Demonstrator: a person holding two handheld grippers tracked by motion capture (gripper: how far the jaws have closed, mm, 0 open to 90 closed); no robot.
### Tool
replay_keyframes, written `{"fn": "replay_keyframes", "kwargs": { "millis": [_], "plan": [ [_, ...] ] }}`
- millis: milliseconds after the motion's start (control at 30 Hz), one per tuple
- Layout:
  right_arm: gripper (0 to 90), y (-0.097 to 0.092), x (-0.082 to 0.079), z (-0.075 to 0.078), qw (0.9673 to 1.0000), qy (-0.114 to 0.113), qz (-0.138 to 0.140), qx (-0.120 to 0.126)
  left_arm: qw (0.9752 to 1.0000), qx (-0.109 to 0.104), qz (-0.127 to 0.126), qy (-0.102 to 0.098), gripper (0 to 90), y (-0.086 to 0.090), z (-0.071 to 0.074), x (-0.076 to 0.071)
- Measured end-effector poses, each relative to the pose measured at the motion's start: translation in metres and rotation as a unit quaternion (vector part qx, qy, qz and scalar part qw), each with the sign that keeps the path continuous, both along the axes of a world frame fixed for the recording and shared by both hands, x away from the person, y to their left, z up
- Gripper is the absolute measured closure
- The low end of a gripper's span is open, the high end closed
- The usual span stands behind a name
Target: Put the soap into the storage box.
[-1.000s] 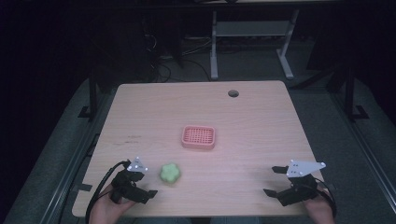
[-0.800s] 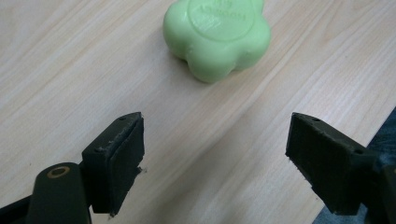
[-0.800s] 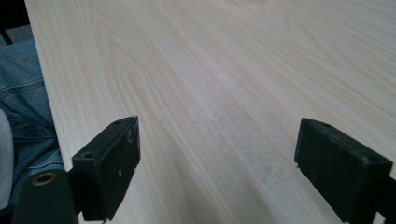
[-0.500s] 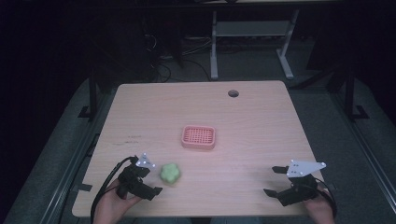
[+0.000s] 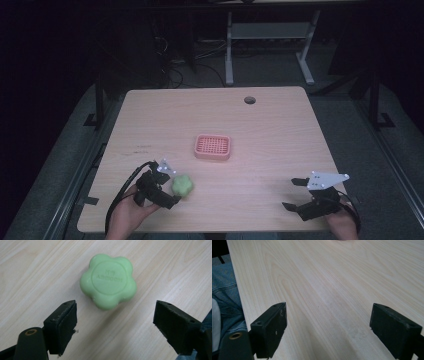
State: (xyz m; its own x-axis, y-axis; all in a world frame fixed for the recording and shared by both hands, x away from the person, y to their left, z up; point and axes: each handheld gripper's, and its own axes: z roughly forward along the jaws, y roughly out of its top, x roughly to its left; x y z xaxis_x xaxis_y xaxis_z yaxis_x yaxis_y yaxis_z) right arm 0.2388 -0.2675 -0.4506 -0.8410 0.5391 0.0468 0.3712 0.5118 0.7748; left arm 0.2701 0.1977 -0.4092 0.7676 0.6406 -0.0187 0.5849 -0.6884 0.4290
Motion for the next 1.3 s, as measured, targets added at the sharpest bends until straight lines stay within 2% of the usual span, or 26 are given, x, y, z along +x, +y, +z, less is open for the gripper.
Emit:
{"fn": "replay_keyframes", "kwargs": {
  "millis": [400,733,1033,1067,1300],
  "plan": [
    [13.8,0.0,0.0,0.0,1.0,0.001,0.0,0.002,0.9999,0.012,-0.002,0.005,18.4,-0.013,-0.001,0.011],
    [13.8,0.0,0.0,0.0,1.0,0.0,-0.001,0.003,0.9994,0.033,-0.001,0.013,18.4,-0.026,-0.006,0.022],
    [13.8,0.0,-0.001,0.001,1.0,0.0,0.0,0.004,0.9987,0.041,0.007,0.028,18.4,-0.031,-0.015,0.03],
    [13.8,0.0,-0.001,0.001,1.0,0.0,0.0,0.004,0.9985,0.041,0.009,0.035,18.5,-0.032,-0.016,0.031],
    [13.8,0.0,-0.001,0.001,1.0,0.0,0.0,0.003,0.9973,0.059,0.013,0.043,19.8,-0.037,-0.021,0.037]
  ]
}}
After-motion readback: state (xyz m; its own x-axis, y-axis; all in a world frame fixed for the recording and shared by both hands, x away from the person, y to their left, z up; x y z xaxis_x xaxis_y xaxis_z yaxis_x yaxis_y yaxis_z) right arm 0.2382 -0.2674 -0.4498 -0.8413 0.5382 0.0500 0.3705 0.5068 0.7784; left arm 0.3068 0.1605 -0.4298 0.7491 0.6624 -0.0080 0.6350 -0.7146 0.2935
